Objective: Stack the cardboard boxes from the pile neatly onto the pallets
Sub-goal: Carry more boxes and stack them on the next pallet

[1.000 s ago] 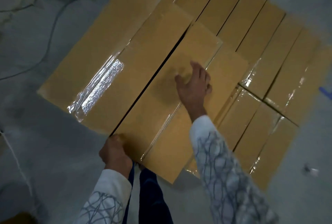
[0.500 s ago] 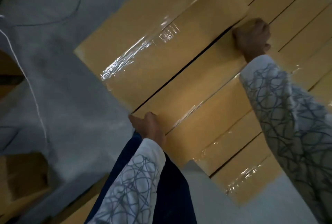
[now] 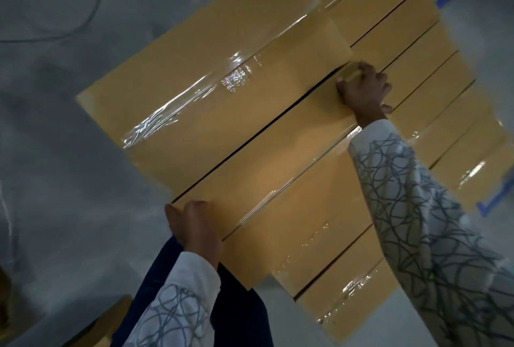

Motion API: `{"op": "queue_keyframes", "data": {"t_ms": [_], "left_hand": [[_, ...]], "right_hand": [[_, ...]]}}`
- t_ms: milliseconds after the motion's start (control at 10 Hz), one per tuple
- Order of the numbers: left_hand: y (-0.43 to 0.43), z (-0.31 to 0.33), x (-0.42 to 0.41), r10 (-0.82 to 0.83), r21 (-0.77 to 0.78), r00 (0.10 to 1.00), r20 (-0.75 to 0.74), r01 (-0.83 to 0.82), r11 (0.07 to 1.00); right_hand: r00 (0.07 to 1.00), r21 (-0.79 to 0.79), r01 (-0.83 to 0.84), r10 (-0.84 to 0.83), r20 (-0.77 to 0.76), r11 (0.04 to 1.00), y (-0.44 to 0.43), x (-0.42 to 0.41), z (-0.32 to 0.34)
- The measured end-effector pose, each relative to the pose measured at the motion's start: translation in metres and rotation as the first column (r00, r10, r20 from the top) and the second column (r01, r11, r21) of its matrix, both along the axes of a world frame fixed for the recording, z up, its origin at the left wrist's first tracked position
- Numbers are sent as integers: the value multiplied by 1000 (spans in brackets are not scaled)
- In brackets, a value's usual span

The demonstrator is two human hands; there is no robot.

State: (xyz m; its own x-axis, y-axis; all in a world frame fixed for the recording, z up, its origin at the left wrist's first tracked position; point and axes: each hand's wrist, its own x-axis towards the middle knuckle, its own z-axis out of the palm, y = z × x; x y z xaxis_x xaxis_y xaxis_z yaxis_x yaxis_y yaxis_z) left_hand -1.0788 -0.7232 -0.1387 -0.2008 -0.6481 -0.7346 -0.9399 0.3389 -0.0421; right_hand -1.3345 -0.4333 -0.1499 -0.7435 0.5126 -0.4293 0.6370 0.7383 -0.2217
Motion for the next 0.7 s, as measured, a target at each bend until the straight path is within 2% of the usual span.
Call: {"op": "queue_keyframes", "data": {"t_ms": [100,200,300,500,700], "left_hand": [[-10,9,-6,824,276,510,-247,-778,565],[-17,1,0,676,224,684,-274,-638,737],[-20,4,2,640,213,702,-310,-605,767],[-30,-8,16,639,193,710,-295,-611,768],[-38,-11,16,723,178,642,-256,-703,688]], "right_hand": [[1000,-1,-20,20,-4,1000,1,-4,-2],[999,7,-34,33,15,999,0,-11,-3],[998,20,-64,63,31,998,-3,-15,-2],[993,32,-71,68,93,997,-1,-20,3],[996,36,-51,48,81,998,3,-17,6]]}}
